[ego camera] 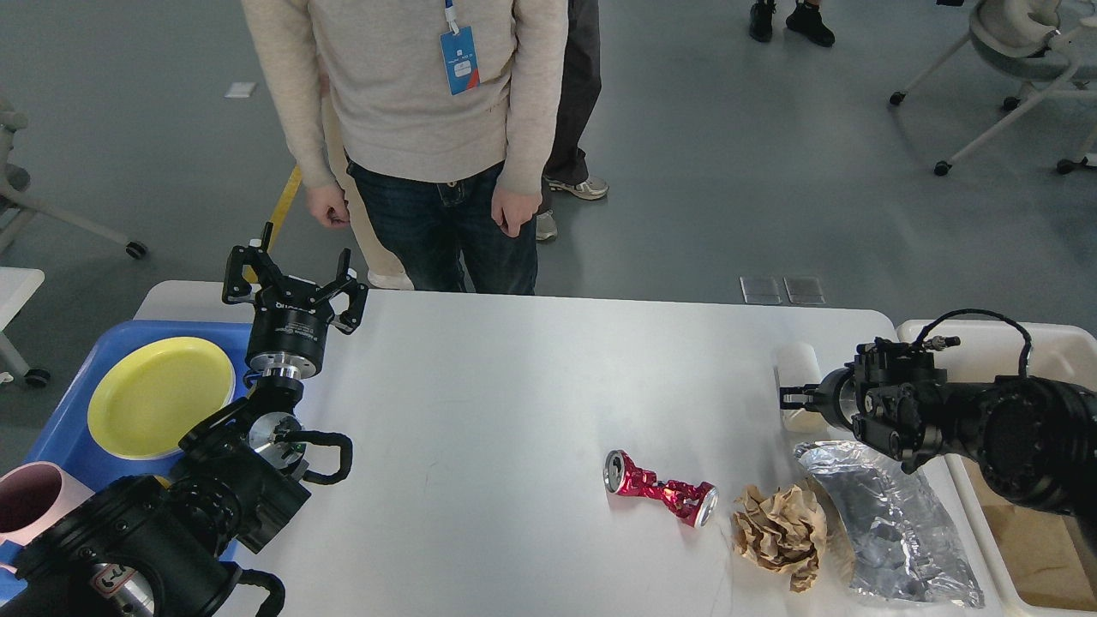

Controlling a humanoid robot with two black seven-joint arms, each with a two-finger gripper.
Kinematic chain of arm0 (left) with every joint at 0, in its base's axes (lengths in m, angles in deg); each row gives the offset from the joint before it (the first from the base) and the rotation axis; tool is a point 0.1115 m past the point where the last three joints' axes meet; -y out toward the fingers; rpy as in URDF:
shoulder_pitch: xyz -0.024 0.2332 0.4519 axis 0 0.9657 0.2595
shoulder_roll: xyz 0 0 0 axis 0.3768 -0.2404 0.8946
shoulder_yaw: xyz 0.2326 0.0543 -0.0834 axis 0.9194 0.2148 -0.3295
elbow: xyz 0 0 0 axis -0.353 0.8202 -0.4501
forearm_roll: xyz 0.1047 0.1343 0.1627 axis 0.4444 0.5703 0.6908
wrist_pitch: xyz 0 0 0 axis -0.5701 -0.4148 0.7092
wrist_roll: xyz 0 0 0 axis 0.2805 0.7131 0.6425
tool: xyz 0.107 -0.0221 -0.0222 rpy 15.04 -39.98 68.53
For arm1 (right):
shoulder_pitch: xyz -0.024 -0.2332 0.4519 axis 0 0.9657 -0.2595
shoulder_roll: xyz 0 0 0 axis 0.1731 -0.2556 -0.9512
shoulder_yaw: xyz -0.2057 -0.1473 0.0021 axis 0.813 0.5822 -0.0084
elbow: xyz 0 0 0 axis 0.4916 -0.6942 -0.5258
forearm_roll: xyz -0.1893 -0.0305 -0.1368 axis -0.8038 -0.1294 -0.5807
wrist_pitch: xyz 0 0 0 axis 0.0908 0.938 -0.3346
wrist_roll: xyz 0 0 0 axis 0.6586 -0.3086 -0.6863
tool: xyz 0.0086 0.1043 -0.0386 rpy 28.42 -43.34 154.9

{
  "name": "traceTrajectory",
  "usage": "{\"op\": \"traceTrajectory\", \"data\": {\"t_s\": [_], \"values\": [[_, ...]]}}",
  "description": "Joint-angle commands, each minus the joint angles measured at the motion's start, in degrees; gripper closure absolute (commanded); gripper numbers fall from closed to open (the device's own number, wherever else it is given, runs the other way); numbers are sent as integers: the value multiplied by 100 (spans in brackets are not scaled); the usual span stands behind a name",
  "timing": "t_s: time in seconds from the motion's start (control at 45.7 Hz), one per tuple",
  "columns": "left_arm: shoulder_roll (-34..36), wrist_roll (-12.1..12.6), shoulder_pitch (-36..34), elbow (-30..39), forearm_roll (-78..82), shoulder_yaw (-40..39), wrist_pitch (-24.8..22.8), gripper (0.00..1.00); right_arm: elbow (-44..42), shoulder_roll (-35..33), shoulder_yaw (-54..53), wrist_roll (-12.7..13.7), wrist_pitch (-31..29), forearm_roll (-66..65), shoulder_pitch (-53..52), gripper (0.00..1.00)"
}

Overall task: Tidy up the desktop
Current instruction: 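Grasp the paper cup, lift it and drop it into the bin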

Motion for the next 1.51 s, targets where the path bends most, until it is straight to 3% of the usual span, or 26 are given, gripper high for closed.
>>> {"op": "traceTrajectory", "data": {"t_s": [0.0, 0.263, 0.569, 0.722, 0.919, 1.094, 1.313, 1.488], "values": [[-3, 0, 0, 0, -2, 0, 0, 4, 10, 15, 10, 7, -34, -2, -5, 100], [6, 0, 0, 0, -2, 0, 0, 4, 193, -46, -33, -45, -43, 7, -233, 100], [6, 0, 0, 0, -2, 0, 0, 4, 2214, -1259, -236, -125, -201, -28, -2183, 100], [6, 0, 0, 0, -2, 0, 0, 4, 2980, -1953, -245, -125, -1131, -134, -3510, 100], [6, 0, 0, 0, -2, 0, 0, 4, 3086, -2499, -236, -116, -2687, -108, -4891, 100], [6, 0, 0, 0, -2, 0, 0, 4, 3077, -2710, -227, -116, -3286, -90, -5612, 100], [6, 0, 0, 0, 7, 0, 0, 4, 2858, -2991, -183, -72, -2918, -107, -5411, 100], [6, 0, 0, 0, -2, 0, 0, 4, 2199, -3149, -218, -63, -1232, -37, -3725, 100]]}}
